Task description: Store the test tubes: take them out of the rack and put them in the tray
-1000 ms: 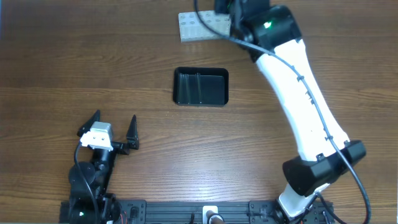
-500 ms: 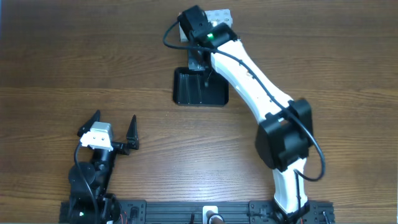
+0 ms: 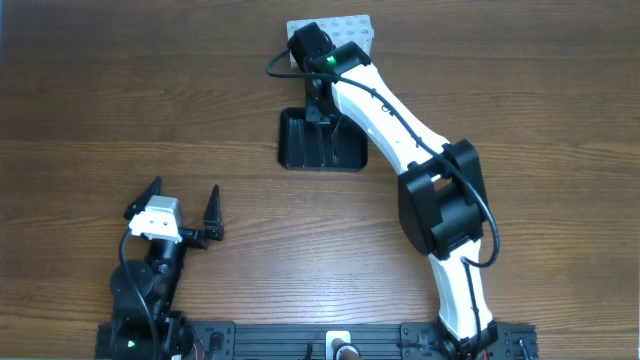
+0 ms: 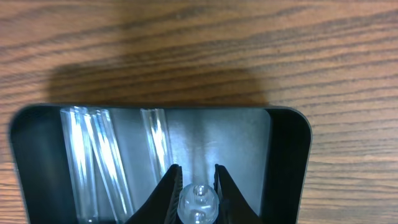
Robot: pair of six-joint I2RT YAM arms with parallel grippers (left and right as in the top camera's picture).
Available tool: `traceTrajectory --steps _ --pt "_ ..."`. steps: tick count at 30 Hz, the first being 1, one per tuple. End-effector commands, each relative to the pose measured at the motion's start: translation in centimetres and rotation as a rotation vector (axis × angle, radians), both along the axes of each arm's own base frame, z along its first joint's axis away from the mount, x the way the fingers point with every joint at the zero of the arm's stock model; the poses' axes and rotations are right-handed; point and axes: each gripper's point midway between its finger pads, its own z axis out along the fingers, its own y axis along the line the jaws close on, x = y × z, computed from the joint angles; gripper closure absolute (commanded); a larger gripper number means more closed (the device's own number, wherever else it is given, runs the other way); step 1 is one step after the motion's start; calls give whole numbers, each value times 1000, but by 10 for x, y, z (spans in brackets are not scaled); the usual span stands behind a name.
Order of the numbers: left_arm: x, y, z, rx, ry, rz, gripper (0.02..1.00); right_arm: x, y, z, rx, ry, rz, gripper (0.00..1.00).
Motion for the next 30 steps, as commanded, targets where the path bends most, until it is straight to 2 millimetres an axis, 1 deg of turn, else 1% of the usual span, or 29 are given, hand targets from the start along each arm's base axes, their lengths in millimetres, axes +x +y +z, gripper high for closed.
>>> traceTrajectory --steps 1,7,9,11,12,13,16,21,23,26,28,30 --pt "0 0 -2 11 -1 -6 18 -9 -3 -33 -18 85 -20 840" --pt "0 0 -2 11 -1 -6 18 -3 0 -32 -5 61 -19 757" --pt "0 0 -2 11 -1 -6 18 0 0 -29 0 49 -14 698" --pt "0 0 -2 11 -1 -6 18 4 -1 -21 7 29 0 599" --pt "0 0 -2 11 -1 -6 18 6 -2 -15 14 14 4 586" --pt "0 0 -2 11 -1 -6 18 12 -4 4 31 -29 17 560" --pt "0 0 -2 11 -1 -6 18 23 -12 44 42 -129 24 544" --pt "0 0 -2 11 -1 -6 18 38 -38 121 47 -319 57 426" --pt "0 0 -2 11 -1 -6 18 46 -55 151 45 -399 75 351" --pt "0 0 -2 11 -1 -6 18 61 -90 191 42 -519 46 294" --pt "0 0 -2 11 -1 -6 18 65 -112 214 22 -586 46 220" --pt "0 0 -2 11 -1 -6 23 65 -134 237 -12 -644 56 112"
